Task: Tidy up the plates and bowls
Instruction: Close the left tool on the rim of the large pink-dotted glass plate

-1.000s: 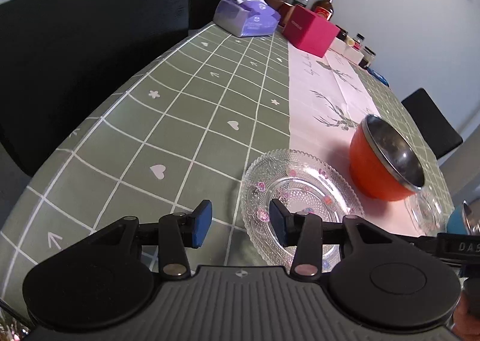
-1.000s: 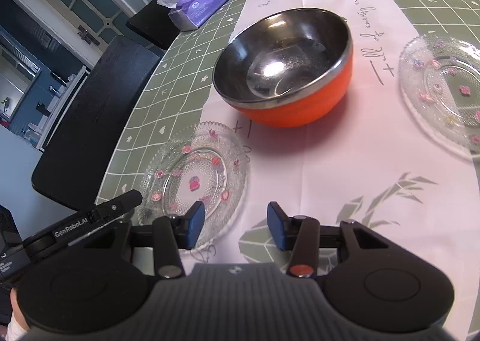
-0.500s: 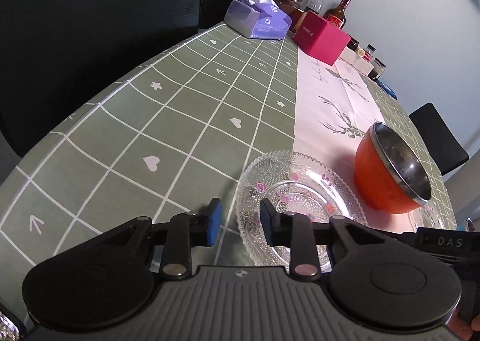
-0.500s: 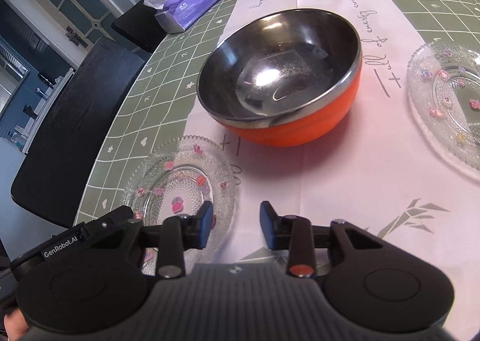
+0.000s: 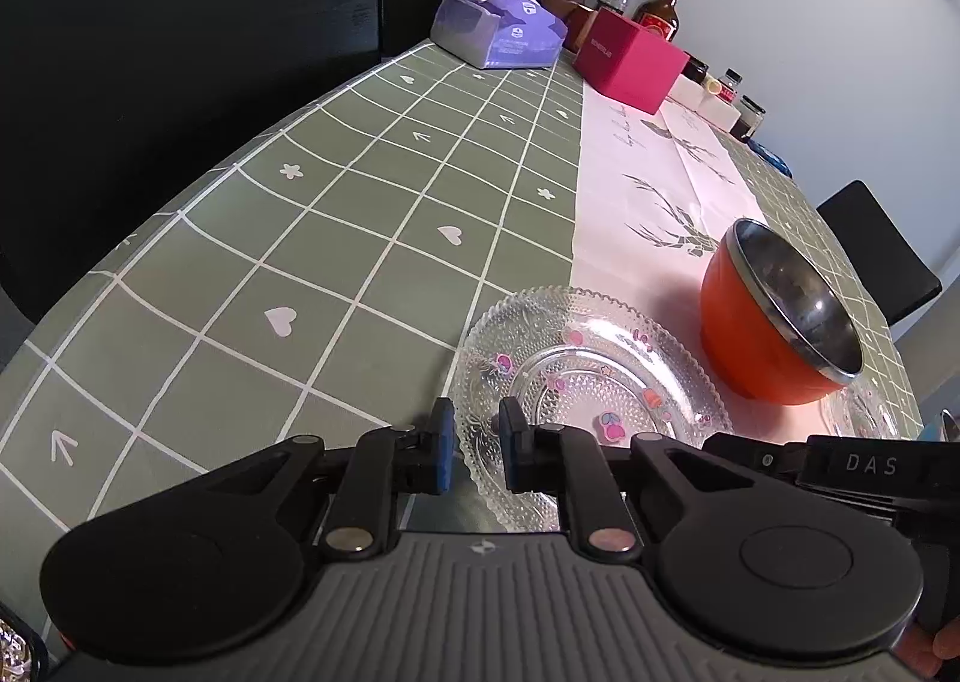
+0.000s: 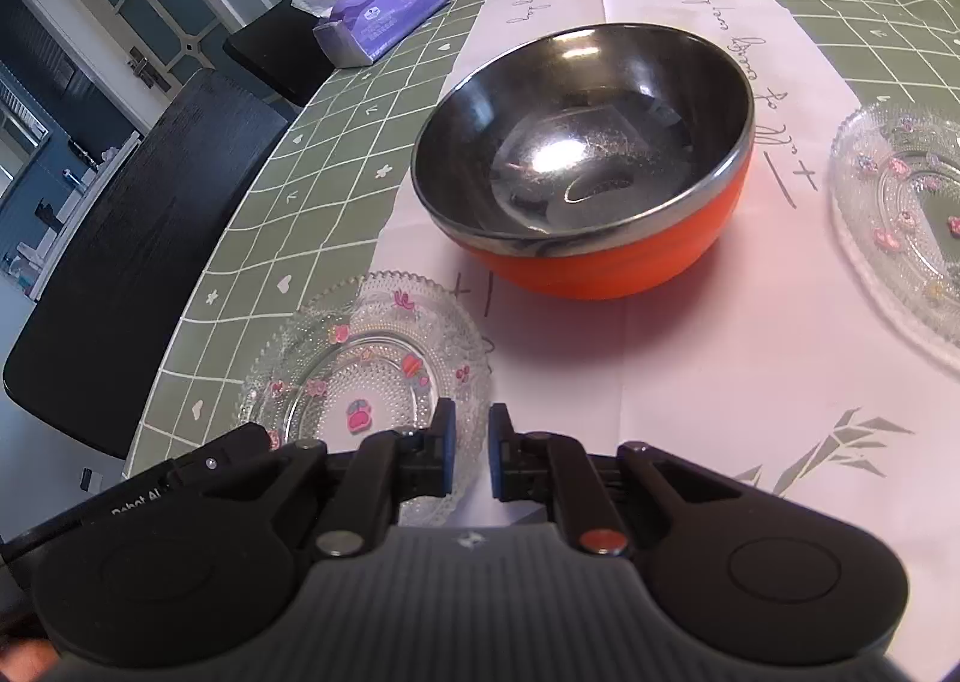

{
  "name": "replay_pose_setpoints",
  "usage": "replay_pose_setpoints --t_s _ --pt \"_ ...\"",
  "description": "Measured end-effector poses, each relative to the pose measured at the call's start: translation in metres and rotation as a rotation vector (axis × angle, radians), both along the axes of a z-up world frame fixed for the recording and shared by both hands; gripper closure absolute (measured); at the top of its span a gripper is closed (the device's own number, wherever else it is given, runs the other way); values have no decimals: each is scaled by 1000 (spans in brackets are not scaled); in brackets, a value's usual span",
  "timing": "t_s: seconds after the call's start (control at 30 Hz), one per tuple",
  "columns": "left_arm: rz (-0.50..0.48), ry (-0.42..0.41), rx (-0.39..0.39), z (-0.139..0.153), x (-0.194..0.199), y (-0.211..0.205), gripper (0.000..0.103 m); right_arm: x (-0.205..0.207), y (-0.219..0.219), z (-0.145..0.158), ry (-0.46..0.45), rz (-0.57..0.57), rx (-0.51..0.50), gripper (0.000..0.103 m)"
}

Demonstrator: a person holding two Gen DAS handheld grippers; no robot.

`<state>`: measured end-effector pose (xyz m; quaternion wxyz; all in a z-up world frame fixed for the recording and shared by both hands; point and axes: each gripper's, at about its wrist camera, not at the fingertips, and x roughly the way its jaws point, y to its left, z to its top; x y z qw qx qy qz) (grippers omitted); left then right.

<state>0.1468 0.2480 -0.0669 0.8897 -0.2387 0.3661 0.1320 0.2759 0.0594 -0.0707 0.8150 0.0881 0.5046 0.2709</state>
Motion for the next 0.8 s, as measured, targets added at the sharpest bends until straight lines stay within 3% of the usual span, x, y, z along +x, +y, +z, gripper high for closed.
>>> replay_pose_setpoints --t_s 0.47,0.8 --pt "-66 -37 -14 18 -10 -17 87 -11 -28 18 -7 -18 28 95" --pt "-133 -74 -7 39 -35 -44 87 -42 -69 38 -31 -22 73 95"
